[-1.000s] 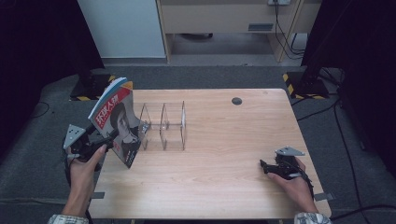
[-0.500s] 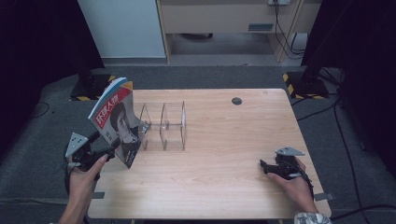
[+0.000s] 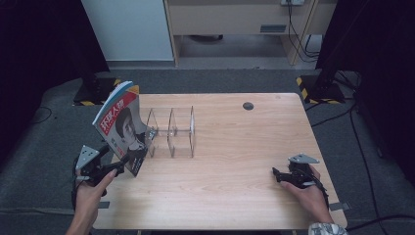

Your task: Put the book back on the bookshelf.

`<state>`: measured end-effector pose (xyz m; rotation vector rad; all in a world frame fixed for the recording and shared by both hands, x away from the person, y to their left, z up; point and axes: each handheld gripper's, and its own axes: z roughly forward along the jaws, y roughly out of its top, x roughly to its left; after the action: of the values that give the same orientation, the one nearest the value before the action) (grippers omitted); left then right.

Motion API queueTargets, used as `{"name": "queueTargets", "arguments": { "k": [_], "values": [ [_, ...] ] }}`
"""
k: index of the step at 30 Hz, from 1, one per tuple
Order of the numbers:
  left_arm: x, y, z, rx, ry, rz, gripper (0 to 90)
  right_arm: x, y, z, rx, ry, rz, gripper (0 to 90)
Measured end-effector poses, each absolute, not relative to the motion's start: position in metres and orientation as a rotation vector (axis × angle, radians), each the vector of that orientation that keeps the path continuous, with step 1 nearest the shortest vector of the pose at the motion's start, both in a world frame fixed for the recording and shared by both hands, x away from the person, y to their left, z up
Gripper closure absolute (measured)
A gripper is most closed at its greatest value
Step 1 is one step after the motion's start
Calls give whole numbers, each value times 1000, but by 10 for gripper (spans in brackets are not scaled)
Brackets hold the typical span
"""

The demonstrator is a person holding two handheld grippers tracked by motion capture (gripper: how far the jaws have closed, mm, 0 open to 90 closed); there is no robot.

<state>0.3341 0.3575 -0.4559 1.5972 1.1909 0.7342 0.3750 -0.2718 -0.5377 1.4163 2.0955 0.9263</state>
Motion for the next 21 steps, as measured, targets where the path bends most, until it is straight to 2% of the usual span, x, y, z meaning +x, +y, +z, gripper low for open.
{"name": "queueTargets", "arguments": {
  "k": [21],
  "values": [
    [311,355,-472,1661,1200,670,69,374,-271,-538,1424,2091,925,203]
  ]
}}
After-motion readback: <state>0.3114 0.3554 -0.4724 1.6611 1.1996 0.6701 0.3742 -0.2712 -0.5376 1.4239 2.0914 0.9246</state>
